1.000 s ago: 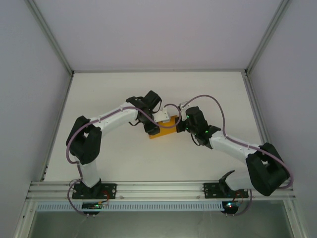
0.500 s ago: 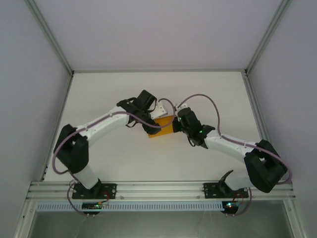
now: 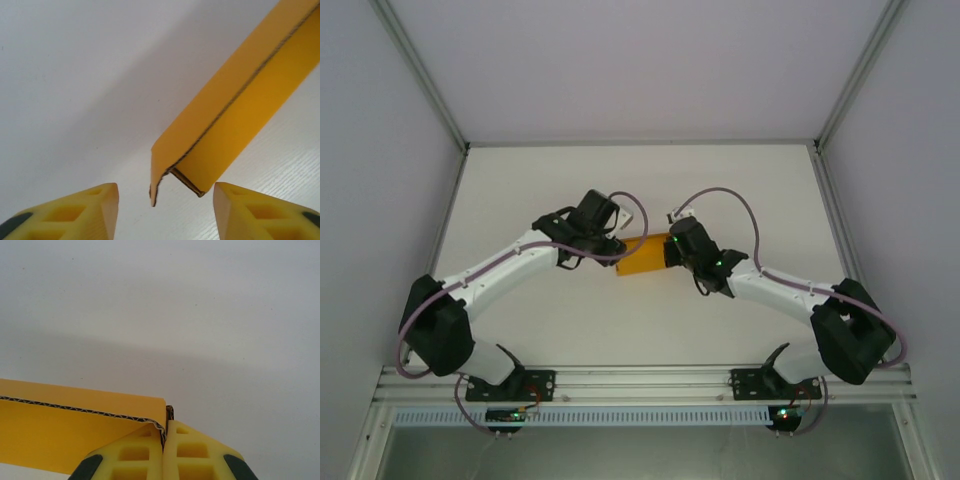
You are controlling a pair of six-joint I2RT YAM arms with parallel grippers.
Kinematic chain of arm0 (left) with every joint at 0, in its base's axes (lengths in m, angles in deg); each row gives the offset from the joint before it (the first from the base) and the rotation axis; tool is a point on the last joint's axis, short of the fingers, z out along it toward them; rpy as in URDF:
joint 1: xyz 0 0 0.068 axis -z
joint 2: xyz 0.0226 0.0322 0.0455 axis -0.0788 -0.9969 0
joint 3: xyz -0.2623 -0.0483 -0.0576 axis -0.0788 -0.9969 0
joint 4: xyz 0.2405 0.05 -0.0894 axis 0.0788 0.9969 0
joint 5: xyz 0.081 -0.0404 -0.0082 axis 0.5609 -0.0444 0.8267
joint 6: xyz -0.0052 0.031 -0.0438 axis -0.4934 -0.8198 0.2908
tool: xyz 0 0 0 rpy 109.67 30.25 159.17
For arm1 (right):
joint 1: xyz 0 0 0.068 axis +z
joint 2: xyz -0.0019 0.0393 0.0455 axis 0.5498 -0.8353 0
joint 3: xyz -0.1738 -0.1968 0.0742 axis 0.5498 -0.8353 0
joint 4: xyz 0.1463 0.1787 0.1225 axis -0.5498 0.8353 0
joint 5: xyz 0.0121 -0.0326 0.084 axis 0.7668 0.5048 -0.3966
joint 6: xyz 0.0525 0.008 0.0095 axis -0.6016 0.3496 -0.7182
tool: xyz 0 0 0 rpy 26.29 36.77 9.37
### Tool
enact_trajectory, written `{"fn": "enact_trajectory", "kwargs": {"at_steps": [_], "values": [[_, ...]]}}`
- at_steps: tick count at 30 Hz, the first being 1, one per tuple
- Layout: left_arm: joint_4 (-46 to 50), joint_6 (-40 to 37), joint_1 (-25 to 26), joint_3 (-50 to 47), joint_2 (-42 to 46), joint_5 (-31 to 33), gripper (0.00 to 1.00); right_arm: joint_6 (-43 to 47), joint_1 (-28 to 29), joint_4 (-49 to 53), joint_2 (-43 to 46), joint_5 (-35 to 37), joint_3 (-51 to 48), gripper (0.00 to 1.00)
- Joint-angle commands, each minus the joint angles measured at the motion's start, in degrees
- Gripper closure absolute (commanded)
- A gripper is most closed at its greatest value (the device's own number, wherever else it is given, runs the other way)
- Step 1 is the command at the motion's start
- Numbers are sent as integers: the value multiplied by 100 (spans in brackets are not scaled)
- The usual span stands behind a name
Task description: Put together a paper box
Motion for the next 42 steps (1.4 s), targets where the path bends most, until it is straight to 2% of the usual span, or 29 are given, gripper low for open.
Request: {"fn": "enact_trajectory", "kwargs": {"at_steps": [1,5,9,15,19,22,26,30,35,39,42], "values": [[39,351,-154,75,-157,178,55,-133,61,662,-182,-101,75,100],[-44,317,-234,166,-293,-226,67,-141,86,647,-225,-45,117,100],[-110,443,-237,203,-395,-588,84,-141,122,639,-235,5,104,100],[-84,1071,-241,247,-441,-868,96,-196,209,755,-347,155,166,100],[-45,1792,-246,226,-408,-989,97,-319,370,684,-375,420,79,100],[-146,2329,-250,134,-418,-1382,98,-463,464,557,-376,479,-38,100],[-18,2978,-293,153,-480,-1286,97,-597,547,494,-375,529,-131,100],[-121,3228,-333,63,-533,-1288,96,-615,569,500,-394,526,-156,100],[-90,3313,-366,195,-597,-1641,96,-624,570,524,-393,497,-159,100],[670,3368,-390,770,-784,-1256,94,-632,570,573,-394,478,-161,100],[711,3472,-386,878,-908,-1309,93,-667,580,554,-397,481,-194,100]]}}
